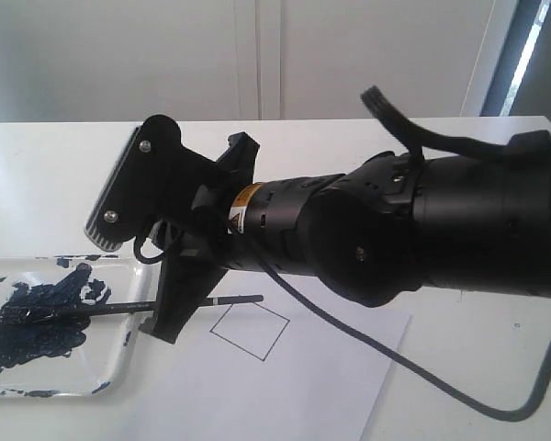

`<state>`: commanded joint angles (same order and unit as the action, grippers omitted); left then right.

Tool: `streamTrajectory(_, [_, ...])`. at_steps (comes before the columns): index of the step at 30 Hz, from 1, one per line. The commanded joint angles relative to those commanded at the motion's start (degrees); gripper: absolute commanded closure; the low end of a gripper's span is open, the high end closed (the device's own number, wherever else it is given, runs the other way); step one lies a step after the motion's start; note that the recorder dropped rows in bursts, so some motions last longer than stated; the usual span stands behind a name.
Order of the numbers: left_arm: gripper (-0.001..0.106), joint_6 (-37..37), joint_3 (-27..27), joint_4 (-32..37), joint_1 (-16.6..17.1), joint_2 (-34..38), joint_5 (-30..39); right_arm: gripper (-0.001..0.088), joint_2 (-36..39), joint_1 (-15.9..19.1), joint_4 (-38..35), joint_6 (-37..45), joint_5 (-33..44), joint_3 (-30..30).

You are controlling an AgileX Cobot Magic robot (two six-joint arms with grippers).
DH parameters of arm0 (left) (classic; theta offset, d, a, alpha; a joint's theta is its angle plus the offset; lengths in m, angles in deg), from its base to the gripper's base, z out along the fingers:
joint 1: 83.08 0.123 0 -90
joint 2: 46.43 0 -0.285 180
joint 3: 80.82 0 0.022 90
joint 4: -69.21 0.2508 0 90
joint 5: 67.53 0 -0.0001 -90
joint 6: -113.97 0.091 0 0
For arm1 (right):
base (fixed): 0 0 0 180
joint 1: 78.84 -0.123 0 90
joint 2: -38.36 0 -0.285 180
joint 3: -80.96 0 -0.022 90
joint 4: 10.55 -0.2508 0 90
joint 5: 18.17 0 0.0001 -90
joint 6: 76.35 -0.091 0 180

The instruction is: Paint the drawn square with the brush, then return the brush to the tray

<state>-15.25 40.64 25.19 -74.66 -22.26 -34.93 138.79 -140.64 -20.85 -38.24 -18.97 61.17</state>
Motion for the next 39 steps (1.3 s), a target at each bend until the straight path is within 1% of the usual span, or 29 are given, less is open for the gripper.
streamTrajectory(2, [0.045,-4.28,0.0,1.78,0.0,0.02,0.07,0.0821,1.26,0.0,0.0,2.04,-0.16,0.0])
streamTrajectory(4, [0.045,-6.08,0.0,2.2,0.0,0.02,0.07,0.0788,2.69,0.14,0.0,2.69,-0.32,0.0])
streamTrajectory(7, [0.045,-6.08,0.0,1.54,0.0,0.02,0.21,0.0787,4.89,0.14,0.0,2.78,-2.62,0.0])
streamTrajectory(11, [0.045,-6.08,0.0,-0.54,0.0,0.02,0.49,0.0796,8.24,0.14,0.0,2.78,-10.24,0.0])
streamTrajectory(12, [0.045,-6.08,0.0,-0.54,0.0,0.02,0.61,0.0805,8.97,0.14,-0.11,2.78,-11.04,0.13])
streamTrajectory(14, [0.045,-6.08,0.0,-0.54,0.0,0.02,0.81,0.0831,10.53,0.14,-0.39,2.67,-10.09,1.0])
streamTrajectory(16, [0.045,-6.08,0.0,-0.54,0.0,0.02,1.03,0.0849,12.2,0.14,-0.39,2.35,-6.6,2.41])
streamTrajectory(18, [0.045,-6.08,0.0,-0.54,0.0,0.02,1.47,0.0861,13.51,0.14,-0.39,2.17,-5.09,3.19])
streamTrajectory(24, [0.045,-6.08,0.0,-0.54,0.0,0.02,1.63,0.0855,14.4,0.14,-0.49,2.17,-4.42,5.28])
streamTrajectory(26, [0.045,-6.08,0.0,-0.54,0.0,0.02,1.63,0.0819,14.4,0.14,-0.42,2.17,-4.28,5.95])
streamTrajectory(27, [0.045,-6.08,0.0,-0.54,0.0,0.02,1.63,0.0784,14.4,0.14,-0.42,2.17,-4.39,6.08])
streamTrajectory(30, [0.045,-6.08,0.0,-0.54,0.0,0.02,1.63,0.0627,14.4,0.14,-0.42,2.17,-4.51,6.47])
streamTrajectory(34, [0.045,-6.08,0.0,-0.54,0.0,0.02,1.63,0.0398,14.63,0.14,-0.42,2.17,-7.68,6.47])
streamTrajectory(35, [0.045,-6.08,0.0,-0.54,0.0,0.02,1.63,0.0363,14.78,0.14,-0.42,2.17,-8.52,6.47])
streamTrajectory(36, [0.045,-6.08,0.0,-0.54,0.0,0.02,1.63,0.0342,14.92,0.14,-0.42,2.29,-9.05,6.58])
streamTrajectory(37, [0.045,-6.08,0.0,-0.54,0.0,0.02,1.63,0.0342,15.45,0.14,-0.42,2.43,-9.19,6.72])
streamTrajectory(39, [0.045,-6.08,0.0,-0.54,0.0,0.02,1.63,0.0368,16.04,0.14,-0.42,2.43,-6.95,7.51])
